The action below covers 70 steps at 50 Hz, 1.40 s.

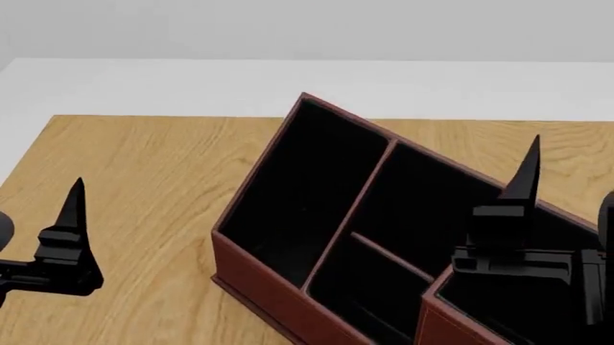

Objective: Pick up the book and place it in the front compartment of the caddy.

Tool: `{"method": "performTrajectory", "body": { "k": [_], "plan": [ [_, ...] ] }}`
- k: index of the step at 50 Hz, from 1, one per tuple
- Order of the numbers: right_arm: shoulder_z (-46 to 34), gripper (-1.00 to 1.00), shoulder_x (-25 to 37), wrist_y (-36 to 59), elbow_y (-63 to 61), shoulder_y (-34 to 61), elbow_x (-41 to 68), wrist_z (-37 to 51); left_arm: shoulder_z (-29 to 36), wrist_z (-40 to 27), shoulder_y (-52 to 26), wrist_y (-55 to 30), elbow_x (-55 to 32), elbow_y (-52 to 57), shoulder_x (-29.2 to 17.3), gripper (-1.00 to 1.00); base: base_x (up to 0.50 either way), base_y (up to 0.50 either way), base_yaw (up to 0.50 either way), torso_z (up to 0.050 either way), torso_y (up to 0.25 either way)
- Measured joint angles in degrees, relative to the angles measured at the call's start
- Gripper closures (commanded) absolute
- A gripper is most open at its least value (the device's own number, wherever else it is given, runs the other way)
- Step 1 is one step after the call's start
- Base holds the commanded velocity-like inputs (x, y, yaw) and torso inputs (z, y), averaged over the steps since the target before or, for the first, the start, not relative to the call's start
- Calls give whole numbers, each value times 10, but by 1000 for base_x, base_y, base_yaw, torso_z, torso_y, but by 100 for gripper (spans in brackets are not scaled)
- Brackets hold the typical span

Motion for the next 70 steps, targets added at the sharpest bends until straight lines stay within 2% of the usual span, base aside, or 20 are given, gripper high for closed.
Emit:
{"method": "performTrajectory", "body": {
  "k": [7,13,26,42,52,60,70],
  "plan": [
    [9,-100,11,-1,-1,-5,30,15,0,-2,2,3,-2,-2,-1,-100,0,0,0,0,0],
    [20,-100,40,-1,2,0,111,66,3,-3,4,8,-2,-5,-2,-100,0,0,0,0,0],
    [18,-100,158,-41,7,13,328,176,10,-4,9,15,-8,-11,2,-100,0,0,0,0,0],
    [2,-100,297,-100,11,29,516,225,14,-7,7,15,-16,-14,3,-100,0,0,0,0,0],
    [-158,-100,344,-122,32,186,620,264,15,-10,7,19,-17,-18,0,-100,0,0,0,0,0],
    [-284,-100,350,-106,56,313,713,311,17,-13,7,23,-17,-21,-2,-100,0,0,0,0,0],
    [-402,-100,343,-91,76,422,800,350,18,-16,4,22,-20,-21,-4,-100,0,0,0,0,0]
  ]
}}
